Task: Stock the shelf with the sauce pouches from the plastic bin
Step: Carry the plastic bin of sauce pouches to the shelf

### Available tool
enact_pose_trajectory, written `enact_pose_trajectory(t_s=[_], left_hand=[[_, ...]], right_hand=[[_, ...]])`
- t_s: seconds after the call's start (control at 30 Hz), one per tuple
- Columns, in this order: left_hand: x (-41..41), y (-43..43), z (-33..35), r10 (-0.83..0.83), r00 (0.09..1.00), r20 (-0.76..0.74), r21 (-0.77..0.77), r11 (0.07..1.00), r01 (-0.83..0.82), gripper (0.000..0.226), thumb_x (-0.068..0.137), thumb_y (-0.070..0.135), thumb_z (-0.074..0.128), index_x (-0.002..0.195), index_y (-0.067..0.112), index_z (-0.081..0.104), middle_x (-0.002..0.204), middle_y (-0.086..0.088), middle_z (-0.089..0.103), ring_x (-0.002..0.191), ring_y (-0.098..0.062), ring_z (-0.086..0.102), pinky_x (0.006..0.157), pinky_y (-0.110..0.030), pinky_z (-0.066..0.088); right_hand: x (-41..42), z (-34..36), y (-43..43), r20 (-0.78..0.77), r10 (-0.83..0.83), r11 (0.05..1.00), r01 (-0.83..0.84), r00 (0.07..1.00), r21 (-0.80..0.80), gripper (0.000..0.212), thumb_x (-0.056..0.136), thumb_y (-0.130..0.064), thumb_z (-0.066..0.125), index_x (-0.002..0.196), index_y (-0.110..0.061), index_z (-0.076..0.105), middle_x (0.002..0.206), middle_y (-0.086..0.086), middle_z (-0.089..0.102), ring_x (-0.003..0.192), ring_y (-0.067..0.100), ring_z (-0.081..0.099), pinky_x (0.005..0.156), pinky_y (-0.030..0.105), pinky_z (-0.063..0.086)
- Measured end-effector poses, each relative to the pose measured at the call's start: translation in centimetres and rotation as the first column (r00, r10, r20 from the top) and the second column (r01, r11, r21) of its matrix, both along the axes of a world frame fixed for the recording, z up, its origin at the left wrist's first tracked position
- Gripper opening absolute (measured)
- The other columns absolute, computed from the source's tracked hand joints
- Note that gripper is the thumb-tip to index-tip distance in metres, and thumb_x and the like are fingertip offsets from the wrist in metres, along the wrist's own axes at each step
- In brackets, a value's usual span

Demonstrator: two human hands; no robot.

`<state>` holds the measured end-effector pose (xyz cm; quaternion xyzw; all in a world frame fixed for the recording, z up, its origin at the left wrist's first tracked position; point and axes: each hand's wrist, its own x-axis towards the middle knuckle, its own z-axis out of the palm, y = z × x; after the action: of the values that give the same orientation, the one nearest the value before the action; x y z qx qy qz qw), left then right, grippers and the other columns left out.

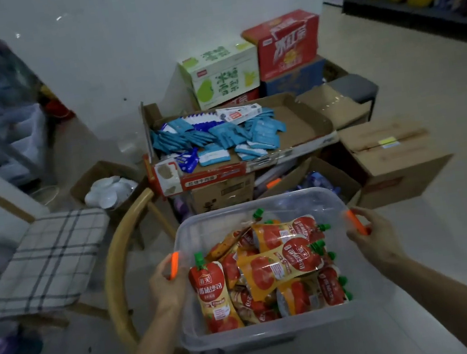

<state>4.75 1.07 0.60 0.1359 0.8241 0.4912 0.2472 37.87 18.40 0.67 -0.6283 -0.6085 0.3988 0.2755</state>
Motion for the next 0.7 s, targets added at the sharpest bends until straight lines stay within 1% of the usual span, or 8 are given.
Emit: enact_pose_trajectory(t_s=[0.1,0.23,0.37,0.43,0.5,0.57,0.63,0.7], left_hand=[[2.3,-0.1,3.3,-0.074,0.997,0.028,0.017,0.997,0.074,0.037,0.091,0.022,0.068,0.126,0.016,0.06,0.106,-0.003,0.064,0.098,-0.021,0.061,0.08,-0.034,0.049],[5.6,0.9,8.3,-0.195,0.98,0.036,0.047,0.98,0.193,0.03,0.092,0.014,0.065,0.121,0.016,0.06,0.104,-0.002,0.063,0.085,-0.011,0.059,0.072,-0.029,0.05],[8.6,2.6,12.2,-0.285,0.958,0.02,0.067,0.957,0.283,0.026,0.091,0.013,0.066,0.115,0.021,0.063,0.106,-0.003,0.066,0.095,-0.019,0.063,0.083,-0.036,0.055],[10.4,3.8,13.6,-0.33,0.944,0.009,0.079,0.941,0.328,0.028,0.091,0.017,0.067,0.119,0.022,0.063,0.099,0.003,0.066,0.091,-0.013,0.064,0.077,-0.032,0.053],[12.5,5.1,14.9,-0.375,0.927,-0.029,0.079,0.923,0.376,0.032,0.092,0.025,0.067,0.123,0.021,0.062,0.097,0.006,0.064,0.082,-0.003,0.059,0.068,-0.025,0.048],[14.8,6.6,16.0,-0.408,0.911,-0.052,0.08,0.908,0.411,0.029,0.092,0.029,0.066,0.12,0.023,0.063,0.102,0.004,0.065,0.08,-0.004,0.057,0.066,-0.023,0.044],[17.2,8.1,16.8,-0.442,0.895,-0.065,0.084,0.891,0.446,0.021,0.093,0.026,0.066,0.113,0.028,0.061,0.103,0.003,0.064,0.082,-0.008,0.056,0.069,-0.024,0.042],[19.4,9.9,17.1,-0.454,0.89,-0.046,0.092,0.885,0.456,0.021,0.092,0.026,0.067,0.112,0.028,0.062,0.105,0.001,0.066,0.083,-0.008,0.058,0.074,-0.027,0.045]], right_hand=[[3.4,3.1,-1.9,-0.009,-0.084,0.996,0.084,0.996,-0.018,0.042,0.088,-0.011,0.064,0.129,-0.012,0.055,0.111,0.016,0.063,0.091,0.03,0.06,0.077,0.035,0.051],[8.4,7.3,-3.9,0.004,-0.178,0.984,0.178,0.984,-0.021,0.044,0.087,-0.007,0.063,0.13,-0.013,0.055,0.103,0.018,0.064,0.081,0.027,0.057,0.063,0.025,0.044],[13.0,11.5,-5.3,-0.006,-0.25,0.968,0.25,0.968,-0.003,0.044,0.087,-0.002,0.063,0.13,-0.01,0.055,0.096,0.021,0.064,0.072,0.028,0.056,0.06,0.026,0.043],[15.3,13.0,-5.5,-0.02,-0.302,0.953,0.302,0.953,0.001,0.046,0.086,-0.002,0.063,0.131,-0.011,0.055,0.094,0.019,0.063,0.07,0.027,0.055,0.062,0.029,0.045],[17.6,14.0,-5.6,-0.04,-0.346,0.938,0.347,0.937,0.013,0.046,0.087,-0.004,0.063,0.131,-0.012,0.054,0.095,0.016,0.062,0.064,0.02,0.053,0.058,0.027,0.044],[19.9,14.7,-5.5,-0.066,-0.383,0.922,0.385,0.921,0.027,0.045,0.088,-0.006,0.063,0.131,-0.012,0.054,0.096,0.015,0.061,0.062,0.014,0.051,0.054,0.024,0.042],[22.2,15.4,-5.3,-0.087,-0.426,0.903,0.43,0.901,0.025,0.043,0.088,-0.007,0.062,0.131,-0.012,0.054,0.099,0.016,0.062,0.068,0.018,0.056,0.058,0.027,0.047],[24.4,15.6,-4.7,-0.097,-0.467,0.88,0.473,0.879,0.047,0.042,0.088,-0.011,0.063,0.129,-0.013,0.055,0.101,0.014,0.063,0.077,0.023,0.058,0.068,0.033,0.051]])
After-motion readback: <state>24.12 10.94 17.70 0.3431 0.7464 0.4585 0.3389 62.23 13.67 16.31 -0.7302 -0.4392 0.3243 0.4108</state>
